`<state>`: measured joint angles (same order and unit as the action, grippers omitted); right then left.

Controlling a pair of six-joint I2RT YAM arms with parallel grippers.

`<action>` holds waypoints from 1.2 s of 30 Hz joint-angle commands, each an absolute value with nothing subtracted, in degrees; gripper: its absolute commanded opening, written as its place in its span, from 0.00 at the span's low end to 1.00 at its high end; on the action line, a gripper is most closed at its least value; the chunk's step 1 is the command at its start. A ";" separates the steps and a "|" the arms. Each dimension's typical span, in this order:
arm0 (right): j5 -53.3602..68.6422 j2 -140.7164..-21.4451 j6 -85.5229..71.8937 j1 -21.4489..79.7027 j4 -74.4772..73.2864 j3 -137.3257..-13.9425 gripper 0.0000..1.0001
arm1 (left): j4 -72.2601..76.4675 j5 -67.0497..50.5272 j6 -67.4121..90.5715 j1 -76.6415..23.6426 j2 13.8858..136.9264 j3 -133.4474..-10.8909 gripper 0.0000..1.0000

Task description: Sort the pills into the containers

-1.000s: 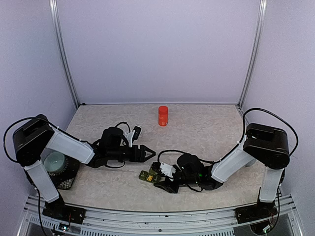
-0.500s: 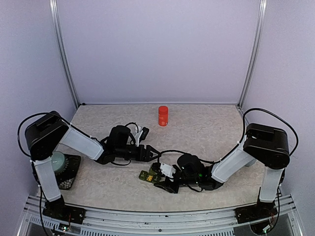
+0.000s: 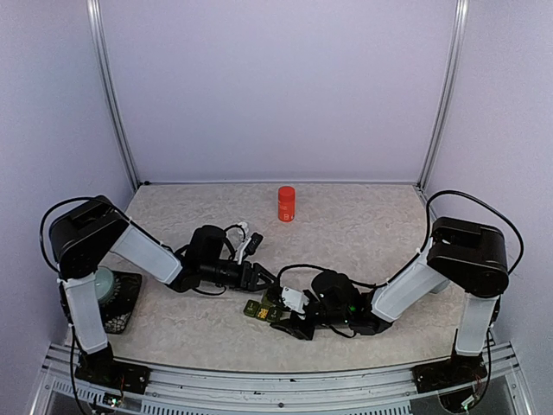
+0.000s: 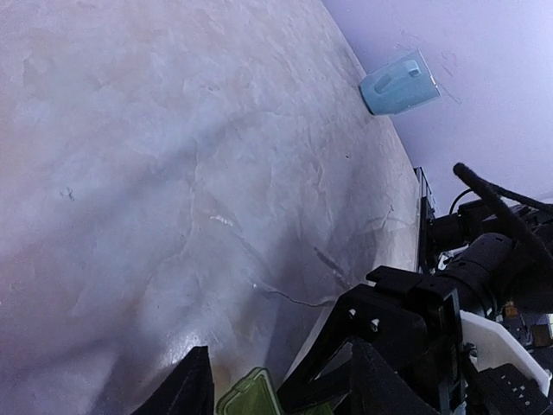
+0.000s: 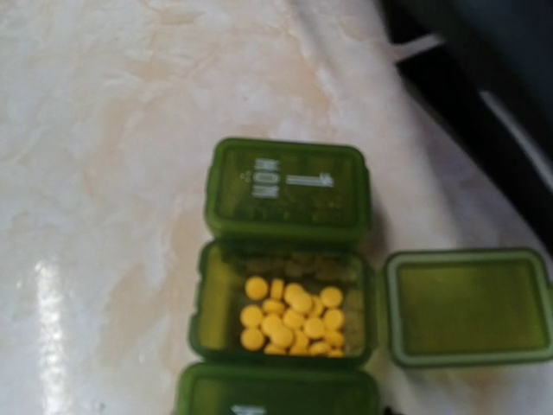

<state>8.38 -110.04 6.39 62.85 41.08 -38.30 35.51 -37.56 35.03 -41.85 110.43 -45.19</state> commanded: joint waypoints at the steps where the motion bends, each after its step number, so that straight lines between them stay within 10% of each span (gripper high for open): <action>1: 8.93 -109.90 6.32 62.25 40.11 -37.01 0.49 | 38.85 -39.71 35.93 -40.52 109.25 -42.35 0.50; 36: 10.63 -110.69 5.23 60.79 39.09 -37.54 0.48 | 43.95 -49.38 36.59 -39.38 109.55 -40.99 0.22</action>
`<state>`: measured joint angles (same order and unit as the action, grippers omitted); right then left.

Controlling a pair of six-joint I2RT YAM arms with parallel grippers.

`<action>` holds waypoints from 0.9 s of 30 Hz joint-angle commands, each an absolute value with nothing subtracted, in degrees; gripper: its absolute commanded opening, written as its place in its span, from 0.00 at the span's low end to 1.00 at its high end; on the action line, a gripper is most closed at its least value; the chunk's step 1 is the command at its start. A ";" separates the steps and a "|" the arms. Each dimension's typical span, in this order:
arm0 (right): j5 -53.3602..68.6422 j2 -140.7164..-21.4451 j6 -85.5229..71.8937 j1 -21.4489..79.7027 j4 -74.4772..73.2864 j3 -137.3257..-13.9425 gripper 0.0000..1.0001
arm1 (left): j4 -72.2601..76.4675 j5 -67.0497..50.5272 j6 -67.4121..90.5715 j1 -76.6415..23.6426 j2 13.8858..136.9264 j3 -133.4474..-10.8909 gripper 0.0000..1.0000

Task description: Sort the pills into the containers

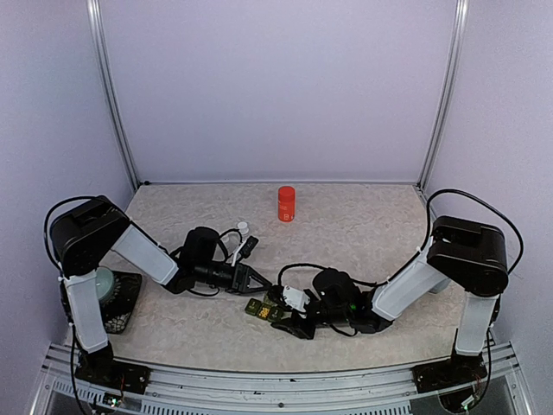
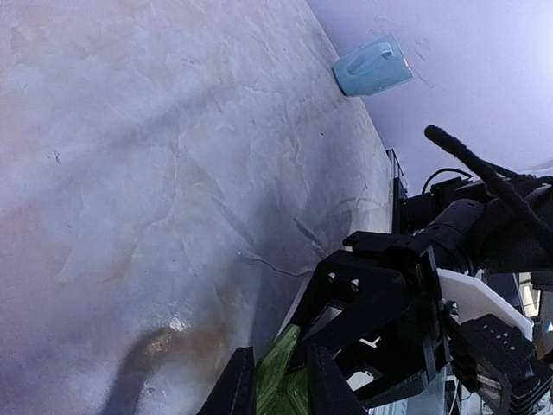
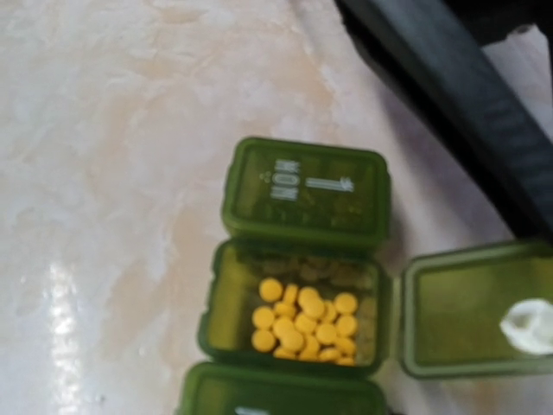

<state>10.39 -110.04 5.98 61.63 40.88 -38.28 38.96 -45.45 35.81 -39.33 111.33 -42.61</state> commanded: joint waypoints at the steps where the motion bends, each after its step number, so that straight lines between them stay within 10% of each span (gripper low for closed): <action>1: 10.79 -110.62 5.16 60.67 39.05 -37.58 0.48 | 44.99 -50.12 37.05 -39.40 109.70 -40.63 0.22; 27: 13.18 -110.01 4.92 59.62 37.52 -38.14 0.47 | 37.65 -47.30 33.69 -41.04 105.64 -35.27 0.18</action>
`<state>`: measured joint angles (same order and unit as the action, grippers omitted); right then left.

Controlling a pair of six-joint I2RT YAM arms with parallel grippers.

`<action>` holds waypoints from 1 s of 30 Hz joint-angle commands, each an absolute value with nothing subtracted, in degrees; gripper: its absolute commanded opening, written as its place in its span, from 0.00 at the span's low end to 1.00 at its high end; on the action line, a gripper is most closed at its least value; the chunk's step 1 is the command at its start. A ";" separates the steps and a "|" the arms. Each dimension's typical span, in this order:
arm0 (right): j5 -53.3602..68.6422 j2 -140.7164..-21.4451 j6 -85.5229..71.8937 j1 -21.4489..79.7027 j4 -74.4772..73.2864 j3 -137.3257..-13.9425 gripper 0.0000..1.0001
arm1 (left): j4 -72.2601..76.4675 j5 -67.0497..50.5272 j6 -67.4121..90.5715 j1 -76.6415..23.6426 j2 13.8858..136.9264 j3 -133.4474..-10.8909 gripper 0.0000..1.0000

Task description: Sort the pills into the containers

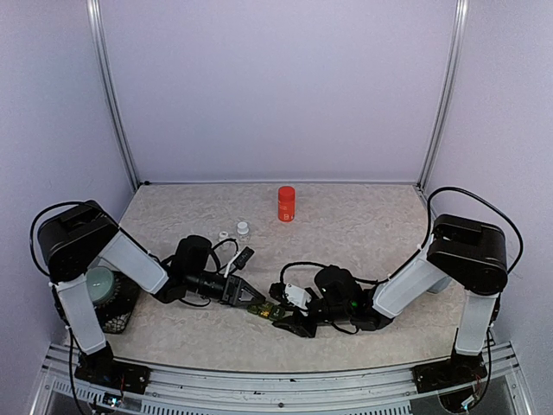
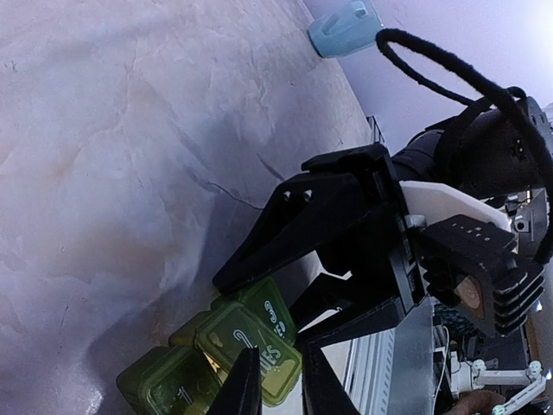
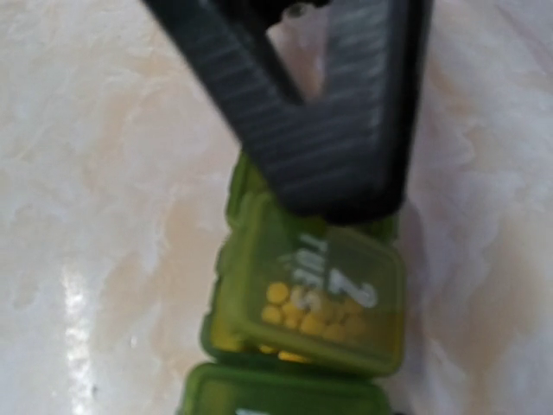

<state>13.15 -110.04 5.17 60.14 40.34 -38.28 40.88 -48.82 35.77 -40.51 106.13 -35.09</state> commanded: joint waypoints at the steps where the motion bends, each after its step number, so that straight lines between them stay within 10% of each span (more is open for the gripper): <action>1: 13.15 -109.89 4.92 59.60 37.41 -38.19 0.47 | 36.51 -46.70 33.32 -41.04 105.58 -35.40 0.18; 30: 11.79 -110.64 4.39 59.61 34.58 -39.79 0.45 | 18.15 -25.07 29.54 -47.99 90.09 -41.38 0.19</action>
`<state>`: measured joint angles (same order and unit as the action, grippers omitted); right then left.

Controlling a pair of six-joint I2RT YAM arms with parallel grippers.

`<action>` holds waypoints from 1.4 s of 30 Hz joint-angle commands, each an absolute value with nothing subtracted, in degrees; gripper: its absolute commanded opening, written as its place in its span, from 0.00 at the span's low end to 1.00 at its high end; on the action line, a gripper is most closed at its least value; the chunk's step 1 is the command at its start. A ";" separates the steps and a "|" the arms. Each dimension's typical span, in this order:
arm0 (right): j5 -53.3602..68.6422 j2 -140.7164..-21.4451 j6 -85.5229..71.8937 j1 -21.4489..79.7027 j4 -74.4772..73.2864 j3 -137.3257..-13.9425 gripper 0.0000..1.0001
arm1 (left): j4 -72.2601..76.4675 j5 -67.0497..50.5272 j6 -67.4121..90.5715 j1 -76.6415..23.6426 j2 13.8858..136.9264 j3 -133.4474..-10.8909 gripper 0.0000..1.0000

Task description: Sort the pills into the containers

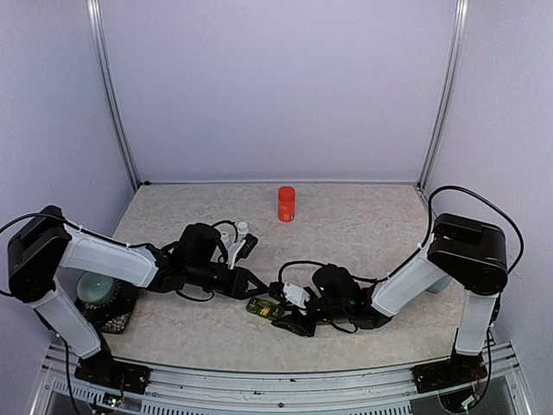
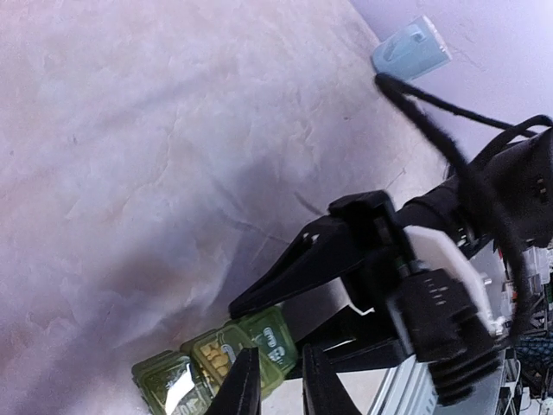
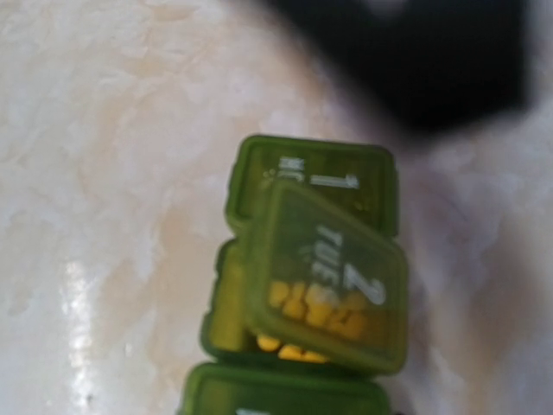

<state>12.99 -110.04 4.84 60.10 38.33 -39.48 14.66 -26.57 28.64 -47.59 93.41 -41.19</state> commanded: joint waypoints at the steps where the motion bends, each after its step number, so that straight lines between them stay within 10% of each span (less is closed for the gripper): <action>1: 11.78 -110.60 4.38 59.59 34.58 -39.76 0.45 | 18.56 -24.96 29.95 -47.94 89.75 -41.36 0.19; 42: 12.35 -110.95 4.09 59.61 34.55 -39.89 0.44 | 24.05 -22.65 39.49 -54.32 97.50 -34.28 0.17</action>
<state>12.99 -110.04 4.82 60.10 38.22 -39.51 21.65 -22.31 38.28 -54.04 96.12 -35.81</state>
